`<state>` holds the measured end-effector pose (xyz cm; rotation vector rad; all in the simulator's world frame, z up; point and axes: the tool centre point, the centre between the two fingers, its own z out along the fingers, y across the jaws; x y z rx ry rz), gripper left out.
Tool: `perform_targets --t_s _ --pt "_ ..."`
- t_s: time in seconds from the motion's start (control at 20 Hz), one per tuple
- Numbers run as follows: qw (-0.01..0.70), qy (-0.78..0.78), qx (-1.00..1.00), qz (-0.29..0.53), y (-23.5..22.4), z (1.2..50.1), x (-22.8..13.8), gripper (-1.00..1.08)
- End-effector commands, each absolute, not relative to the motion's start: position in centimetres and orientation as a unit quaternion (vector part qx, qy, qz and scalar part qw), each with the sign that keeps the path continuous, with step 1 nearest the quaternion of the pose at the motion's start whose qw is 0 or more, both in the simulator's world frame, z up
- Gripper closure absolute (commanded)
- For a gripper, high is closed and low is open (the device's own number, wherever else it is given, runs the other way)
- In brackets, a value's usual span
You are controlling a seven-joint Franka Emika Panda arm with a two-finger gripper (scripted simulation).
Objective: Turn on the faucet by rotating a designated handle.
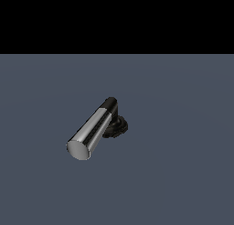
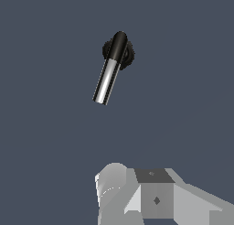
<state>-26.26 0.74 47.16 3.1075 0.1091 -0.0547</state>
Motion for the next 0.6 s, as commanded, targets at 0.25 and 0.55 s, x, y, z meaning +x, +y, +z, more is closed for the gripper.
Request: perform_targets --t_s 0.25,0.55 --pt "0.022 0.048 0.998 -0.019 1.09 47.18 -25.95 1.08" --pt "0.029 0.063 0.997 -0.020 1.48 47.26 -25.66 1.08"
